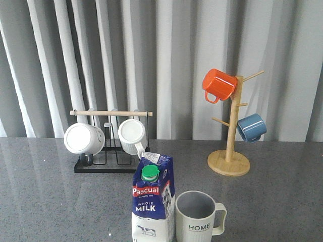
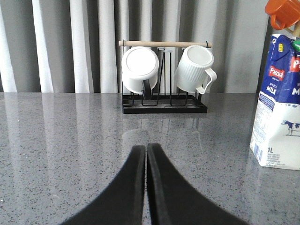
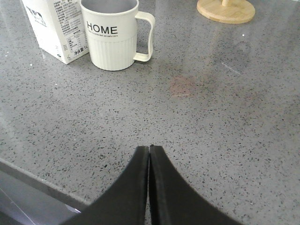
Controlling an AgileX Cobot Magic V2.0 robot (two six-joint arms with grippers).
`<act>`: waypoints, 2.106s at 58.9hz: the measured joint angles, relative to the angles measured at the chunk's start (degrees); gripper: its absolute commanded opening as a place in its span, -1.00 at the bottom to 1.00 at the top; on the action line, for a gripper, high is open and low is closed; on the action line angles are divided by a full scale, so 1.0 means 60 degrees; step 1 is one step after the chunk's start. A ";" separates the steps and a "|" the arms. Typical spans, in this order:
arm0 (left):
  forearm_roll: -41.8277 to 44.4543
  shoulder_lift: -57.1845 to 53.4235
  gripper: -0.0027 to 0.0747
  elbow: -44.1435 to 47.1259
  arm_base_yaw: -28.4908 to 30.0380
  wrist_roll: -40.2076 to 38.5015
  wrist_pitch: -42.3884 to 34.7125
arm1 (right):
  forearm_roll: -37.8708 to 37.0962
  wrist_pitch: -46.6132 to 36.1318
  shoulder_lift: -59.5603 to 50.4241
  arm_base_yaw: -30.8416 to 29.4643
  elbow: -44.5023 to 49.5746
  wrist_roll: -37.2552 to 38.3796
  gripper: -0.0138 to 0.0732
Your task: Place milk next to cup
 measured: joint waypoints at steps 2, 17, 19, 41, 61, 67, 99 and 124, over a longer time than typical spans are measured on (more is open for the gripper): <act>-0.0375 0.0000 -0.95 0.0000 0.0000 0.0417 0.0000 | 0.0000 0.0000 0.0000 0.0000 0.0000 0.0000 -0.70; -0.2984 0.0000 -0.95 0.0000 0.0000 0.3150 -0.0017 | 0.0000 0.0000 0.0000 0.0000 0.0000 0.0000 -0.70; -0.3190 0.0000 -0.95 0.0000 0.0000 0.3221 -0.0017 | 0.0000 0.0000 0.0000 0.0000 0.0000 0.0000 -0.70; -0.3572 0.0000 -0.95 0.0000 0.0000 0.3333 -0.0017 | 0.0000 0.0000 0.0000 0.0000 0.0000 0.0000 -0.70; -0.3572 0.0000 -0.95 0.0000 0.0000 0.3333 -0.0017 | 0.0000 0.0000 0.0000 0.0000 0.0000 0.0000 -0.70; -0.3572 0.0000 -0.95 0.0000 0.0000 0.3333 -0.0017 | 0.0000 0.0000 0.0000 0.0000 0.0000 0.0000 -0.70; -0.3575 0.0000 -0.95 0.0000 0.0000 0.3333 -0.0017 | -0.0875 -0.2259 -0.0364 -0.0060 0.1455 0.0219 -0.70; -0.3575 0.0000 -0.95 0.0000 0.0000 0.3333 -0.0017 | -0.0951 -0.4427 -0.2785 -0.2896 0.3830 0.2166 -0.70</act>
